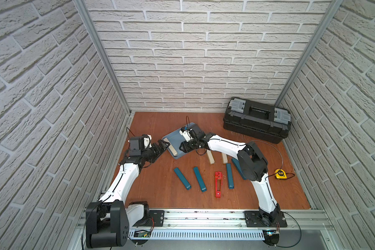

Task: Put the pruning pliers into the storage box
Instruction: Place the pruning pliers in the storage box, then pick up the pruning pliers from the center of the board.

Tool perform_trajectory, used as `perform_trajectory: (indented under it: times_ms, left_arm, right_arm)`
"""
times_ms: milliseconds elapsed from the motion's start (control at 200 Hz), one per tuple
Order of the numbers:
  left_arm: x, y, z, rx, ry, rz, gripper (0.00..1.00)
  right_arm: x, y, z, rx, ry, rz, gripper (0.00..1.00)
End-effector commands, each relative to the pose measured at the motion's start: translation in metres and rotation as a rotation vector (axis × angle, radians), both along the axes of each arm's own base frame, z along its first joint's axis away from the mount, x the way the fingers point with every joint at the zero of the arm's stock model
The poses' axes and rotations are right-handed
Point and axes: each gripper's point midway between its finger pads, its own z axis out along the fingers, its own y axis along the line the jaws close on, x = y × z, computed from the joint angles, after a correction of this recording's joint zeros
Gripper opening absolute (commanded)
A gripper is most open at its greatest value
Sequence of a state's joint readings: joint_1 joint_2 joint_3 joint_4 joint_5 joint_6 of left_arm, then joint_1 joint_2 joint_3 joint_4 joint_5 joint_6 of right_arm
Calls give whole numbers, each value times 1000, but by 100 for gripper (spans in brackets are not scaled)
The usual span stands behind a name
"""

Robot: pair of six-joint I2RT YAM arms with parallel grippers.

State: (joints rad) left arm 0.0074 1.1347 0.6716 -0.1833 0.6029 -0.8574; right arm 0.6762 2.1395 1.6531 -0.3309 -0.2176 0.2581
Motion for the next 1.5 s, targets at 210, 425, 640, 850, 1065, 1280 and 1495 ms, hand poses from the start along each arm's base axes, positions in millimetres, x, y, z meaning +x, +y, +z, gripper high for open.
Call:
perform_trajectory:
  times_ms: [210, 425, 640, 850, 1065, 1280, 1495]
  left_arm:
    - [-4, -39, 8, -23, -70, -131, 98]
    - [-15, -69, 4, -31, -59, -217, 98]
    - [-24, -78, -1, -29, -52, -226, 98]
    - [-30, -84, -8, -26, -40, -233, 98]
    - [-32, -95, -8, -36, -40, -264, 98]
    - [-33, -102, -9, -29, -29, -289, 98]
    - [-35, -101, -13, -18, -16, -291, 98]
  right_arm:
    - [-19, -76, 41, -123, -103, -90, 47]
    - [-38, -115, 31, -228, -94, -163, 47]
    - [-58, -143, 14, -300, -69, -213, 47]
    - [-69, -157, 8, -323, -60, -243, 47]
    - [-74, -159, -3, -318, -42, -250, 47]
    - [-71, -155, -20, -318, -13, -253, 47]
    - [-70, -151, -29, -320, 4, -248, 47]
